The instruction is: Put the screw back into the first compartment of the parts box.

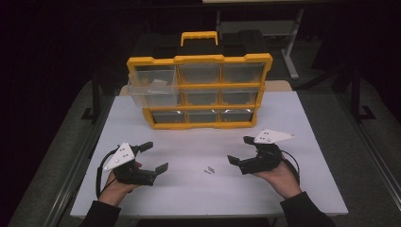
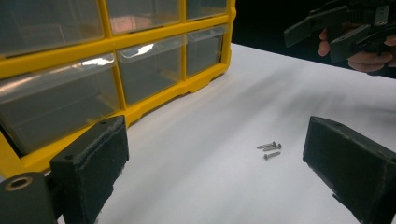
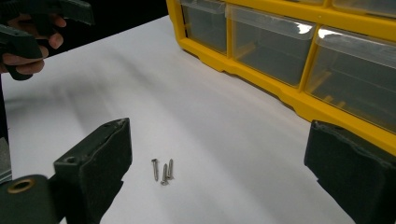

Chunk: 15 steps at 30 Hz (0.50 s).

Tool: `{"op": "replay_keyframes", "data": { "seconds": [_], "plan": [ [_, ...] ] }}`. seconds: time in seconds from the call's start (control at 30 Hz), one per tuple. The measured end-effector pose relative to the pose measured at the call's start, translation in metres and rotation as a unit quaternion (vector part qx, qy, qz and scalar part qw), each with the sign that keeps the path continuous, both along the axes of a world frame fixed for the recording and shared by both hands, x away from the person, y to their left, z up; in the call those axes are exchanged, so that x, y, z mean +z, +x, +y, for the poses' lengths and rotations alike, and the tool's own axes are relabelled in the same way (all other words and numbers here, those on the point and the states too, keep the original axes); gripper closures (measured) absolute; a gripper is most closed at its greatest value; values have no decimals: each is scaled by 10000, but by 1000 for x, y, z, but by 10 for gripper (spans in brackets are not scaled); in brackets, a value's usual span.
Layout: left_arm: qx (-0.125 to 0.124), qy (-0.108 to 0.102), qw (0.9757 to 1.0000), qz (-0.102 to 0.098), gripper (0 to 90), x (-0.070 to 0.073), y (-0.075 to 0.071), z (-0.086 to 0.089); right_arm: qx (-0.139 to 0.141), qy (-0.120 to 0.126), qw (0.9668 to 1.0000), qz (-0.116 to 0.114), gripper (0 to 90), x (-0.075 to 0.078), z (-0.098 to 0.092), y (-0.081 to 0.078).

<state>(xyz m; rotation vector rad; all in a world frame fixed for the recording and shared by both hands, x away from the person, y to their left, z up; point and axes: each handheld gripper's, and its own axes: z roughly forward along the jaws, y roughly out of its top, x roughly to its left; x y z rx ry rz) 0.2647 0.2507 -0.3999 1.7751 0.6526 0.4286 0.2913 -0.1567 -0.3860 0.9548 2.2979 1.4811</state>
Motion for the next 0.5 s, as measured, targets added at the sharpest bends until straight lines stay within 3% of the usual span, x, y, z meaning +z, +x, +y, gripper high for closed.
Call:
{"op": "replay_keyframes", "data": {
  "seconds": [0.13,0.5],
  "plan": [
    [49,-32,10000,12,41,0,-2,0,59,-121,9998,113,132,4,4,5],
    [-67,60,9999,-49,66,3,-1,1,223,-459,9975,498,151,3,22,22]
  ]
}}
